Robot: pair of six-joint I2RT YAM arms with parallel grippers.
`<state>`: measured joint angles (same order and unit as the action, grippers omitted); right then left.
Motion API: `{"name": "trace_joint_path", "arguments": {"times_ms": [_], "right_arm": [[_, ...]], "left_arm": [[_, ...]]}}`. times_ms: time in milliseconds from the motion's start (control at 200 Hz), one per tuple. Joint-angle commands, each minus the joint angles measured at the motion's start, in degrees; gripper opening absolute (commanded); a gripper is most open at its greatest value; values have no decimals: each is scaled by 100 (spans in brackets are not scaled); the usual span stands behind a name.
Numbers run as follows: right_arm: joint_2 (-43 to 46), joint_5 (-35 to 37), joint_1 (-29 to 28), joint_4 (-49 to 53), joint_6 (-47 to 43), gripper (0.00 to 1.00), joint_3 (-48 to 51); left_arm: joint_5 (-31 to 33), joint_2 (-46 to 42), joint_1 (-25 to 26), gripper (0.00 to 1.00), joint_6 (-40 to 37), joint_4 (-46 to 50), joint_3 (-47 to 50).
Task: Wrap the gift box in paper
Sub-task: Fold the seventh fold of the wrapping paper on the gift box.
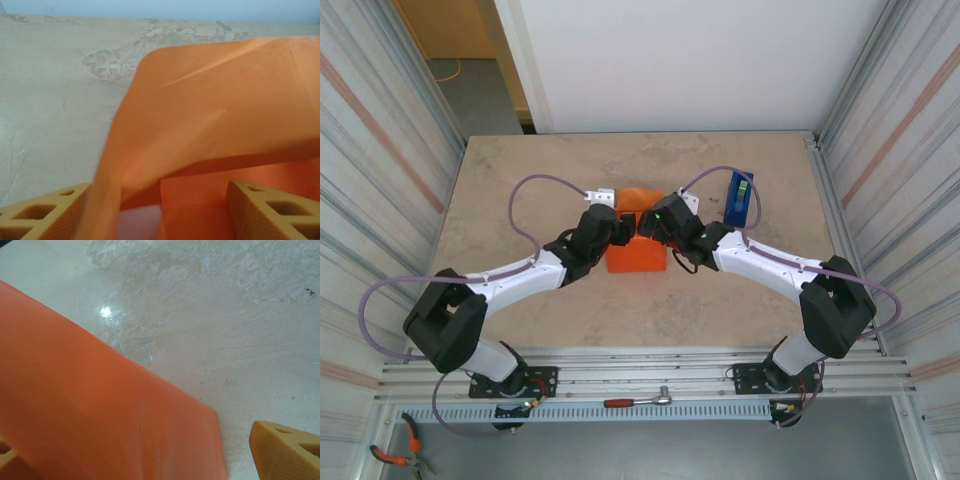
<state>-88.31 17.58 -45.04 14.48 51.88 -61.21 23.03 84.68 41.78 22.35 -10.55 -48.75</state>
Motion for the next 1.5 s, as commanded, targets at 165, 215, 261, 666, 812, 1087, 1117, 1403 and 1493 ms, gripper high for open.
{"name": "trace_joint_path", "arguments": {"times_ms": [165,215,261,666,812,1087,1117,1403,1493], "right_arm": [[422,-654,274,1065,-730,91,-204],[485,-751,353,1066,-836,91,-273],[500,-844,411,1066,-934,90,-350],[197,-1029,536,1084,-1231,73,-668],[37,-983,547,1083,-1292,55,-811],[-234,-796,565,1168,-1374,41,-1076],[-253,-775,560,1167,-1369,49,-1092],[-408,-703,569,1187,-1356,0,-1191],[-309,-781,575,1195,-1343,0,-1197]], "left_arm": [[487,110,111,66,42,383,-99],[508,131,125,65,41,395,-99],[508,140,136,65,41,400,-108],[507,185,214,62,-42,400,-100],[538,176,230,61,-73,430,-91],[554,168,252,60,-82,431,-90],[553,167,260,60,-92,438,-92],[595,154,283,59,-89,448,-82],[619,143,289,59,-100,466,-91]]}}
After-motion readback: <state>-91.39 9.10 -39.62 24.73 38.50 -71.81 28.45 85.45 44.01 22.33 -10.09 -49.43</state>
